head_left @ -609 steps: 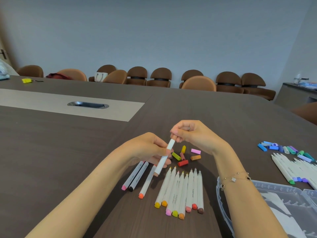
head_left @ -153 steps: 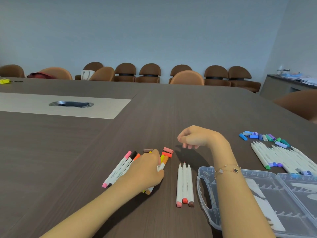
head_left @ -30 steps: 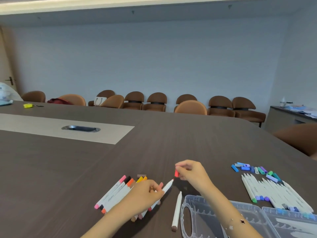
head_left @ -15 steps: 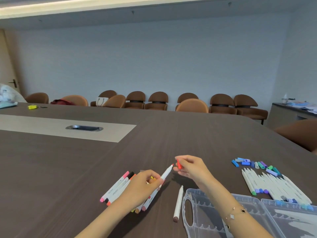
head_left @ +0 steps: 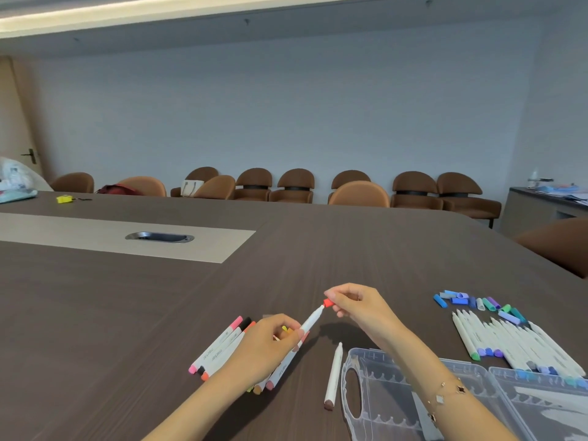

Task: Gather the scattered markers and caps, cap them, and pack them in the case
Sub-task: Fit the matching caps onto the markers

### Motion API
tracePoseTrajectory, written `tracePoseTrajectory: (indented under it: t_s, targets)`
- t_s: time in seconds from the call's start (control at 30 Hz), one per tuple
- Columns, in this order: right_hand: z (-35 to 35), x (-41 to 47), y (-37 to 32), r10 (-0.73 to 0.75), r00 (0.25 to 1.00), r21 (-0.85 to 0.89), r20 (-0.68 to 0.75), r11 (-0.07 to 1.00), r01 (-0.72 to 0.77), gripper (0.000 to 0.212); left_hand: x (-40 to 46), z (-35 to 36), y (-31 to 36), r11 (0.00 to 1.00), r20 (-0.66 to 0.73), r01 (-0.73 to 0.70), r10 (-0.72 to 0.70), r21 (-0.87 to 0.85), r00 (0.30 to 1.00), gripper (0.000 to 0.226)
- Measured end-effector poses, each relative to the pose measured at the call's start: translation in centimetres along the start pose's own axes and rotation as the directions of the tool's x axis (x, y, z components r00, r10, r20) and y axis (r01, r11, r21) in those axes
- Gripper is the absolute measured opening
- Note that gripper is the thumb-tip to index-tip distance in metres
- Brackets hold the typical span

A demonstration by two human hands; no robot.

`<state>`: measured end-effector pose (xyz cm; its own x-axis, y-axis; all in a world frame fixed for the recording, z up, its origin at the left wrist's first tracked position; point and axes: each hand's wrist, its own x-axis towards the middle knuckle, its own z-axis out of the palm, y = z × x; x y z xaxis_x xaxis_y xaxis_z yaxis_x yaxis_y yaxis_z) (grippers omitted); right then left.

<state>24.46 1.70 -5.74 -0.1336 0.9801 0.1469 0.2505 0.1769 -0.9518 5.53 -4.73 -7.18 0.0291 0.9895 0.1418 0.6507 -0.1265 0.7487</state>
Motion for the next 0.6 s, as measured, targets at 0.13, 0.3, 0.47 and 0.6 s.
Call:
tracePoseTrajectory:
  t_s: [0.13,0.3,0.47,0.6]
  targets:
    - [0.21,-0.04,0.13,0.001,0.998,-0.068,0.068,0.998,0.003,0.015,-0.15,0.01,0.05,1.0,0.024,-0.002,0.003,-0.014,1.0,0.006]
    - [0.64,-0.01,-0.09,-0.059,0.998,-0.167,0.009,0.984,0.06,0.014,0.17,-0.01,-0.5,0.999,0.019,-0.004,0.005,-0.033,1.0,0.01]
    - [0.77,0.01,0.06,-0.057,0.994,-0.192,0.093,0.979,0.074,0.018,0.09,-0.15,-0.44,0.999,0.046,0.002,0.001,-0.046,0.999,0.011]
    - [0.74,-0.18,0.08,-0.048,0.995,-0.165,0.092,0.984,0.063,0.024,-0.36,-0.35,-0.06,0.999,0.1,0.016,-0.011,-0.051,0.995,0.018]
